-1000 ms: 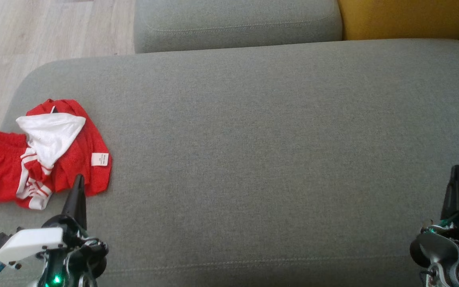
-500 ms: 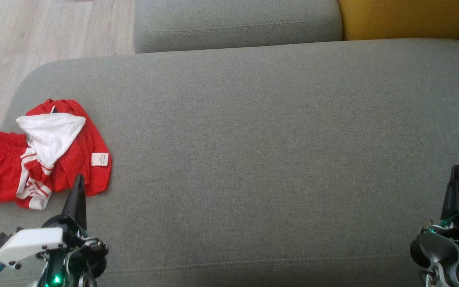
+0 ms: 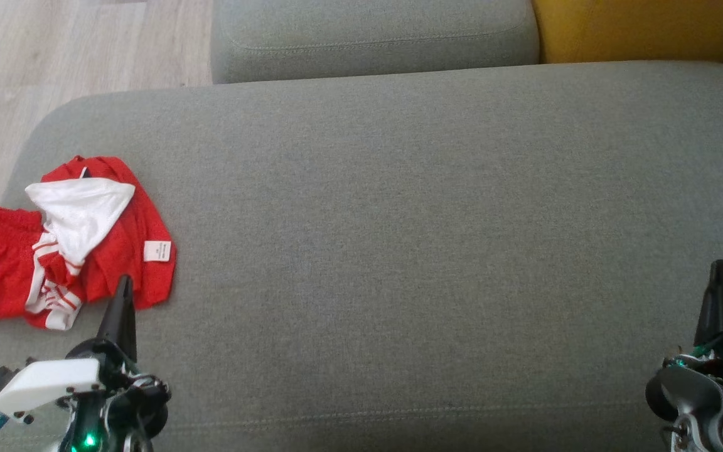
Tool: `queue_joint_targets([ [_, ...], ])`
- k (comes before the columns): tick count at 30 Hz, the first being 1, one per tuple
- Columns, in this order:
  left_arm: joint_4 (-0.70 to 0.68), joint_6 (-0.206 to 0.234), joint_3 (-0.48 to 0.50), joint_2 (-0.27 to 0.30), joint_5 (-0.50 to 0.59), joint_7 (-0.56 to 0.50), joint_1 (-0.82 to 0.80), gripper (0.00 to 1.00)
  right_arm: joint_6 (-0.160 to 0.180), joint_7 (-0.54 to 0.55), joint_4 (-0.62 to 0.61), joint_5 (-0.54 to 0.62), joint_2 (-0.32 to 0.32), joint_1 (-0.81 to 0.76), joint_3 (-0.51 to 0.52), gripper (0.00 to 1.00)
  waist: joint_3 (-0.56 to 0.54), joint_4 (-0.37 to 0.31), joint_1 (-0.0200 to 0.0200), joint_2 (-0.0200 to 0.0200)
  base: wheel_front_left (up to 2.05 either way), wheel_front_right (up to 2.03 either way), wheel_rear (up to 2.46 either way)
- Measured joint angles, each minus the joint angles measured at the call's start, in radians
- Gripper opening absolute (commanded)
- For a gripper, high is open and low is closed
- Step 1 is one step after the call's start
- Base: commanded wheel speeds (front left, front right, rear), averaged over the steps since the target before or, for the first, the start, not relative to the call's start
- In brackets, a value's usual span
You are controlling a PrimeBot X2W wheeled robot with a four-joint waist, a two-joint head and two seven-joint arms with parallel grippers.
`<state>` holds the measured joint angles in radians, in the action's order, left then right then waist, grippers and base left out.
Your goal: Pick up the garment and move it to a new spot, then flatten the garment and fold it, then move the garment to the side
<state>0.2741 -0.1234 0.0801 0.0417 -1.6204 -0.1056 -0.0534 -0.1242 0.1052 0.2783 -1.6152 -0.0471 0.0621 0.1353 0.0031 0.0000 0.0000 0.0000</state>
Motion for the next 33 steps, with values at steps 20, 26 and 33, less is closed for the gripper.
queue_joint_targets([
  [20, 0.058, 0.002, -0.005, -0.008, -0.001, 0.002, 0.035, 1.00, 0.001, -0.001, 0.060, 0.000, 0.005, -0.025, -0.002, 1.00, 0.000, 0.000, 0.0000, 0.0000, 0.00, 0.00, 0.00],
  [26, 0.079, 0.005, -0.021, -0.015, -0.002, 0.008, 0.086, 1.00, 0.001, -0.011, 0.082, 0.000, 0.011, -0.063, -0.013, 1.00, 0.000, 0.000, 0.0000, 0.0000, 0.00, 0.00, 0.00],
  [33, 0.042, 0.005, -0.046, -0.015, -0.001, 0.028, 0.080, 1.00, 0.001, -0.030, 0.077, 0.007, 0.011, -0.061, -0.040, 1.00, 0.000, -0.002, 0.0000, 0.0000, 0.00, 0.00, 0.00],
])
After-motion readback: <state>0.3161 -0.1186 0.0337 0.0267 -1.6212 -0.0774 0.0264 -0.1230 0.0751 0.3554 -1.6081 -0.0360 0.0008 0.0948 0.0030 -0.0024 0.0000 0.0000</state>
